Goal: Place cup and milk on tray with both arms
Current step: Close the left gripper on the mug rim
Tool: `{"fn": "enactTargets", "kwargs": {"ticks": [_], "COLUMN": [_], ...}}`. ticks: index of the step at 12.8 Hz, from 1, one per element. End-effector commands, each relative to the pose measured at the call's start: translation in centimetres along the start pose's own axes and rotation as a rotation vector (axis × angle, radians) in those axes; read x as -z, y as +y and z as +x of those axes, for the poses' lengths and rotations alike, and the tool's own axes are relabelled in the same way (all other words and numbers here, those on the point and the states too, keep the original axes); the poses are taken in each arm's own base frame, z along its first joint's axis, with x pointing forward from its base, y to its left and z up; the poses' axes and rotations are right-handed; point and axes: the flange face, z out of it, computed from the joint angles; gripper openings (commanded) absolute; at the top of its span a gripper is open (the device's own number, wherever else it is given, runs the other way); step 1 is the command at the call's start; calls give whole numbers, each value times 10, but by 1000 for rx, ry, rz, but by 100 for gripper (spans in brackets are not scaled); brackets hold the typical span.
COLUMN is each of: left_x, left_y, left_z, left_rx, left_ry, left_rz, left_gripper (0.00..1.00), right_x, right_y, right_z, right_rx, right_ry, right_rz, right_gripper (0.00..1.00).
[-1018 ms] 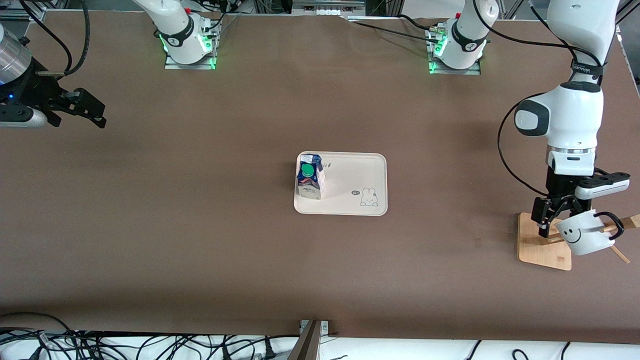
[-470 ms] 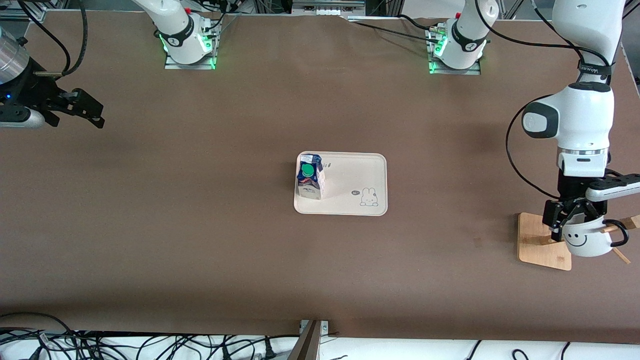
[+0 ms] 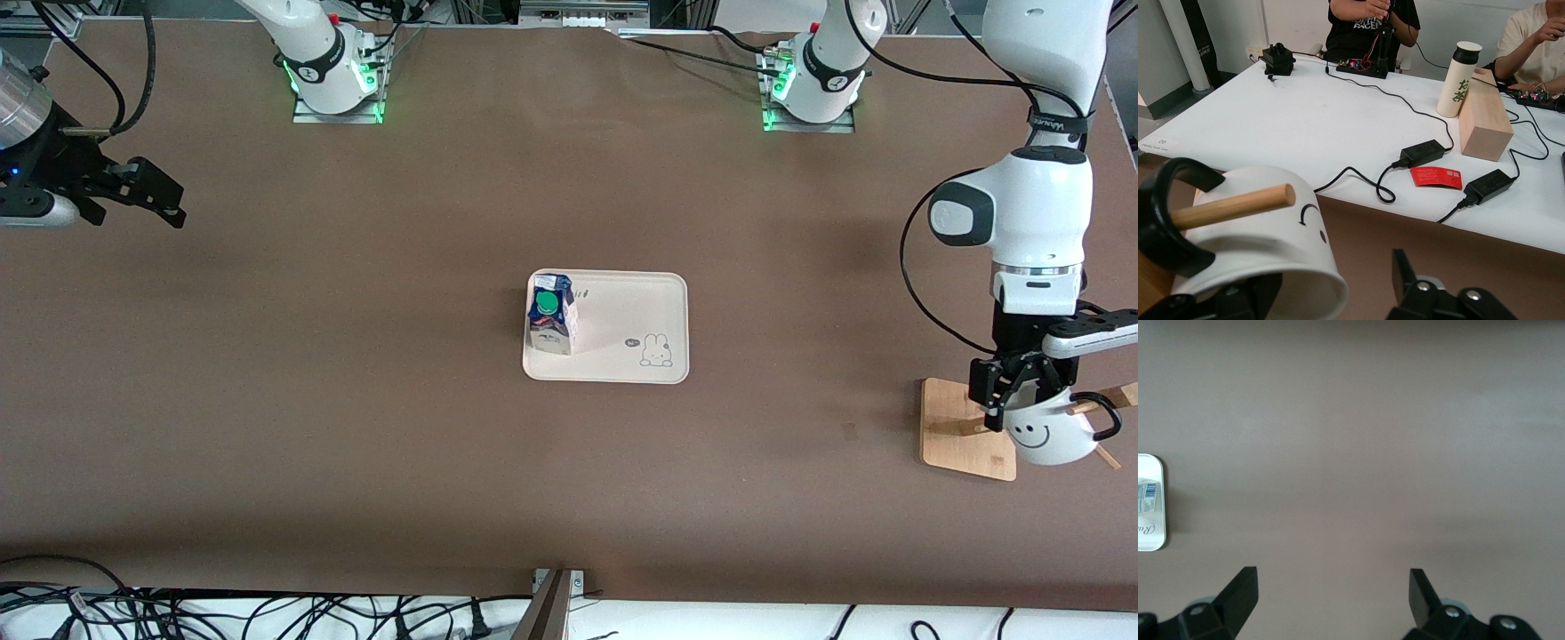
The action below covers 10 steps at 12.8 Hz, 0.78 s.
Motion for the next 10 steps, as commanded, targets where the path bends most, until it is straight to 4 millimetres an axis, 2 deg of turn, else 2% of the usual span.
{"fn": "enactTargets", "kwargs": {"ticks": [1, 3, 5, 8, 10], "left_x": [-1, -1, 0, 1, 0], "left_y": [-1, -1, -1, 0, -1], "left_z": [5, 5, 6, 7, 4], "left_rx": [-29, -29, -30, -30, -13], "left_ry": [16, 17, 18, 20, 15], "left_rz": [1, 1, 0, -2, 1], "left_gripper": [22, 15, 14, 0, 0], "right_x": [5, 5, 4, 4, 4], "right_y": [5, 8, 15, 16, 16], "right_z": [3, 3, 4, 4, 4], "right_rx": [-13, -19, -36, -38, -38], "right_ry": [9, 9, 6, 5, 5], "right_rz": [-7, -6, 12, 13, 13], "right_gripper": [100, 100, 100, 100, 100]}}
